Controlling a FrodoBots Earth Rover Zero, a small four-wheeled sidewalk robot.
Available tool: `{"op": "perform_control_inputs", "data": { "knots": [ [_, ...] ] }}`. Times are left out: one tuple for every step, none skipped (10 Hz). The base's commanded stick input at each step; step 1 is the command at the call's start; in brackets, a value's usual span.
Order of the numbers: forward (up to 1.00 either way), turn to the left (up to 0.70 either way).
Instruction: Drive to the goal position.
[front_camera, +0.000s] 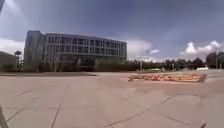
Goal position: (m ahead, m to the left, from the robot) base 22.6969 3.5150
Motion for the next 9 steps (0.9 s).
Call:
{"op": "perform_control_inputs", "data": {
  "knots": [
    [0.7, -0.22],
    [0.7, -0.05],
    [0.7, 0.0],
    [0.7, 0.0],
    [0.7, 0.0],
    [0.7, 0.0],
    [0.7, 0.0],
    [0.7, 0.0],
    [0.7, 0.0]
  ]
}}
